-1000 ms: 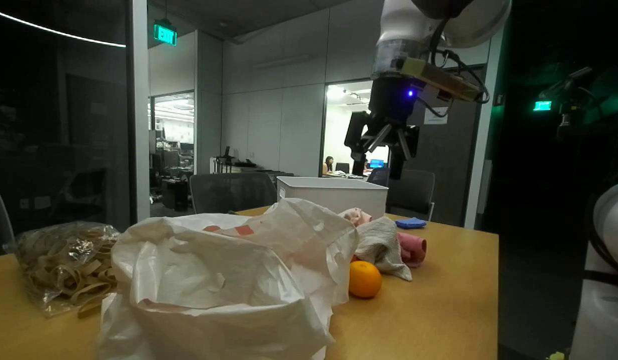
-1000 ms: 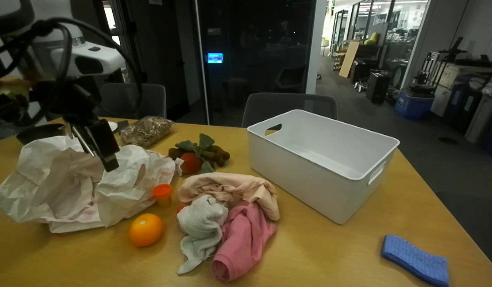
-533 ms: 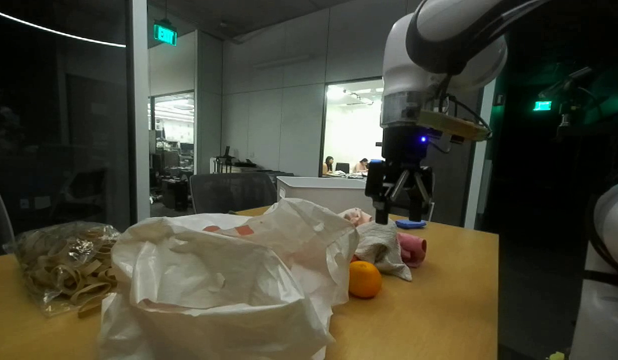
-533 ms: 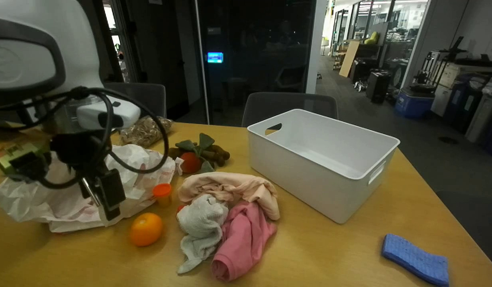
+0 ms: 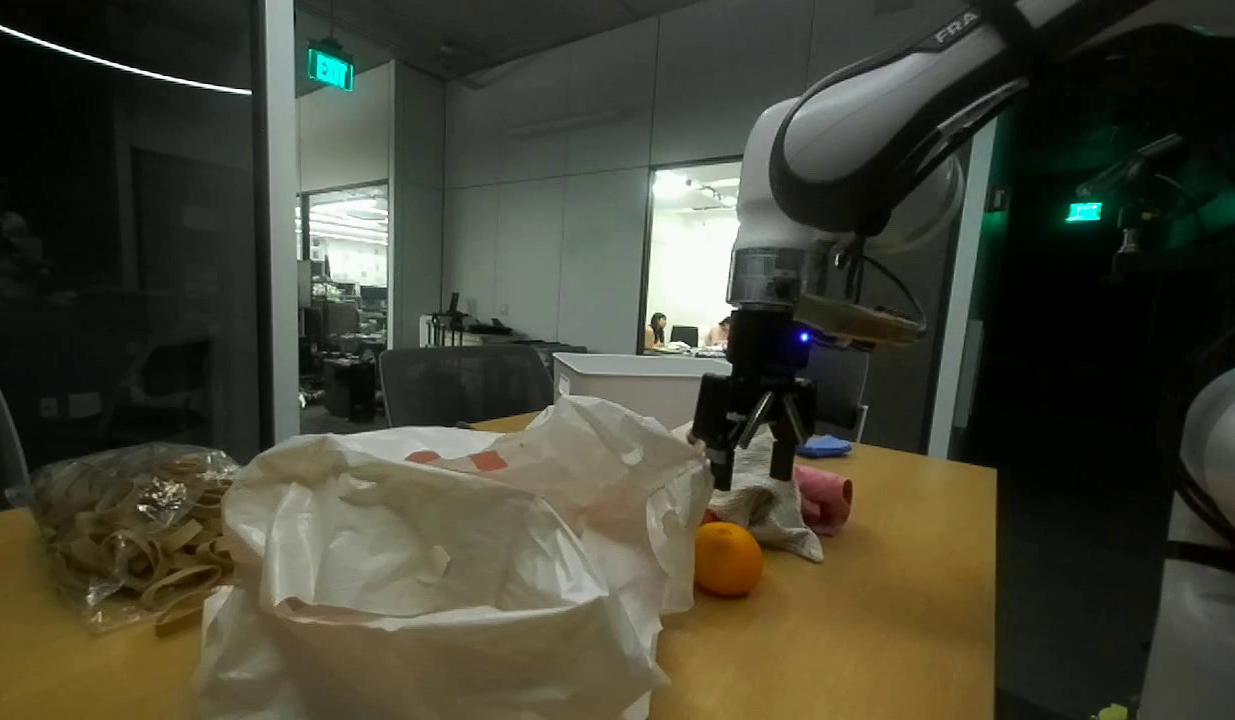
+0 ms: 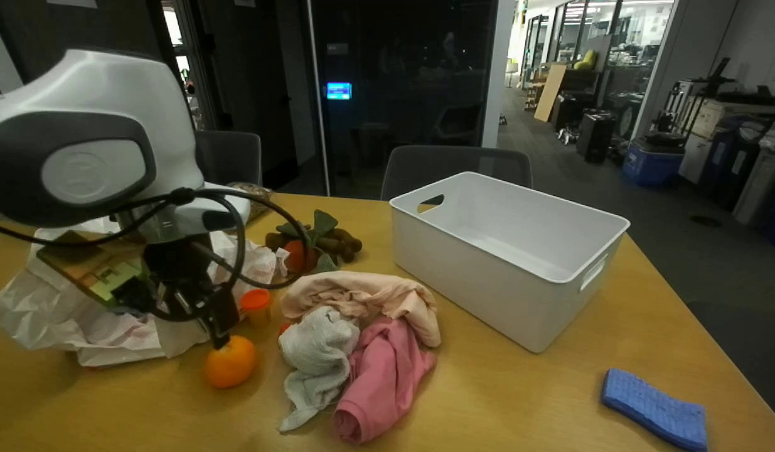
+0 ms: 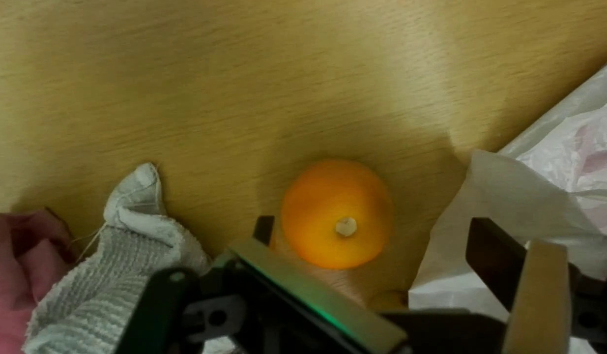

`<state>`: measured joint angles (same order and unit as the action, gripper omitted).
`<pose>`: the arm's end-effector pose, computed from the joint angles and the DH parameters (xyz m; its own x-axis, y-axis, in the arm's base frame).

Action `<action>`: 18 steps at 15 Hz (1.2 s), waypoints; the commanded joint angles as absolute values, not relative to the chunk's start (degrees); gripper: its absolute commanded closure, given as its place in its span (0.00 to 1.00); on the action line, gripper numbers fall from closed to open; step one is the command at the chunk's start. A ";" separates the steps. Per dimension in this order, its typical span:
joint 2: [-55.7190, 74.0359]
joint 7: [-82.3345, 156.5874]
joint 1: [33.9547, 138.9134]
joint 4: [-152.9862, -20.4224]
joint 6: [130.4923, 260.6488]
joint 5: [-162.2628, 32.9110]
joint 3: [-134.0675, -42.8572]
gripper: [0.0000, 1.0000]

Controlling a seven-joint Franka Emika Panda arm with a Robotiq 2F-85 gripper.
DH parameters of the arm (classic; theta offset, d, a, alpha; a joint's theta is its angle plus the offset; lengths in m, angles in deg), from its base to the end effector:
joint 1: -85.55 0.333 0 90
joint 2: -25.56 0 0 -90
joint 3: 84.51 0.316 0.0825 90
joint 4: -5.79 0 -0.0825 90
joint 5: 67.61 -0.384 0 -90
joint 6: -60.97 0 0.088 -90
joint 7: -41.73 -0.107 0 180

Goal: Put the three plush toys into the carrier bag

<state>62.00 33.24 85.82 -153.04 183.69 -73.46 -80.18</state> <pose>0.3348 0.0290 0.3932 0.9906 -0.1370 -0.0017 -0.1370 -0.9897 -0.0415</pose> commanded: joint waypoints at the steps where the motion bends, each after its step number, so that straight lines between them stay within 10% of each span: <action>1: 57.57 35.87 86.53 -152.97 186.05 -73.95 -81.89 0.00; 18: 46.99 42.00 87.58 -151.72 191.27 -76.45 -84.49 0.00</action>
<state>49.55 38.43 86.39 -152.60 187.87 -74.35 -82.84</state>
